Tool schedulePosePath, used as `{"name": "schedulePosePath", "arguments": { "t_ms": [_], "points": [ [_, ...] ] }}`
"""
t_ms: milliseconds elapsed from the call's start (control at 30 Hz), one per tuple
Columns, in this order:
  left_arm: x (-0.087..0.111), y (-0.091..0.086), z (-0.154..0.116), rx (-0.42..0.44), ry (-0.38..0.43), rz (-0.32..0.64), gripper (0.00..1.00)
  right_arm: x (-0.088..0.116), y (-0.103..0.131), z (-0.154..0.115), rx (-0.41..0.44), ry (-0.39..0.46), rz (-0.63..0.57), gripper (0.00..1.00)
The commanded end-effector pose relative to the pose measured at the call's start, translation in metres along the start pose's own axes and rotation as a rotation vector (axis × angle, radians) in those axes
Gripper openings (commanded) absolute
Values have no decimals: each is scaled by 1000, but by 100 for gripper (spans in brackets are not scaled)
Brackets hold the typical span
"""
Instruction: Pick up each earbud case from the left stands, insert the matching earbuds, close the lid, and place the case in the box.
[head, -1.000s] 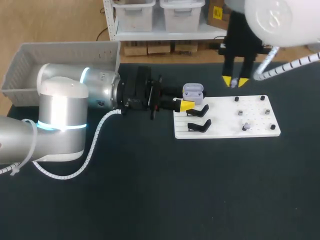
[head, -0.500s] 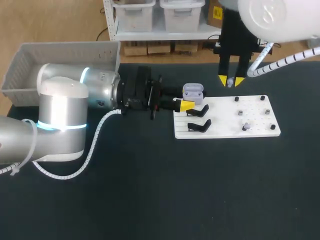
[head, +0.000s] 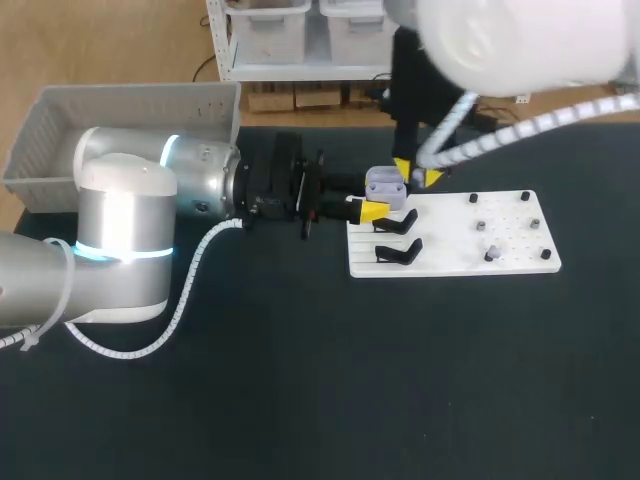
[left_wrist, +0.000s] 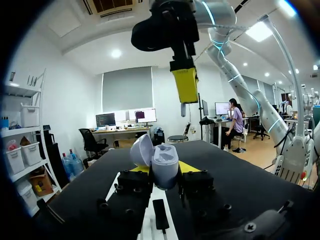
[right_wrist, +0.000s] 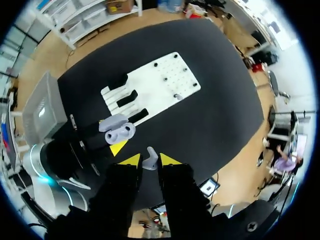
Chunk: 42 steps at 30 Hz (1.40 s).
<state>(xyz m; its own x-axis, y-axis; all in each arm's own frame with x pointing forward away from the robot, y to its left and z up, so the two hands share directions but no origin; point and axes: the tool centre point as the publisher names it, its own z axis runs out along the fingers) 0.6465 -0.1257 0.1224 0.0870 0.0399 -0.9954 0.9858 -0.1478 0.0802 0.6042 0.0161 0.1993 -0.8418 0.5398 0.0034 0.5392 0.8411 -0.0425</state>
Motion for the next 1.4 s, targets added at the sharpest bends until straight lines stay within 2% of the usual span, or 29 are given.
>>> {"name": "schedulePosePath", "arguments": {
  "t_ms": [33,267,733,1400],
  "points": [
    [1,-2,0,-5,-2,3,0,-5,20,0,102,6,55,0],
    [1,-2,0,-5,-2,3,0,-8,25,4,124,13,70,0],
    [1,-2,0,-5,-2,3,0,-16,31,18,110,50,61,0],
    [1,-2,0,-5,-2,3,0,-13,37,24,77,97,44,0]
  ]
}}
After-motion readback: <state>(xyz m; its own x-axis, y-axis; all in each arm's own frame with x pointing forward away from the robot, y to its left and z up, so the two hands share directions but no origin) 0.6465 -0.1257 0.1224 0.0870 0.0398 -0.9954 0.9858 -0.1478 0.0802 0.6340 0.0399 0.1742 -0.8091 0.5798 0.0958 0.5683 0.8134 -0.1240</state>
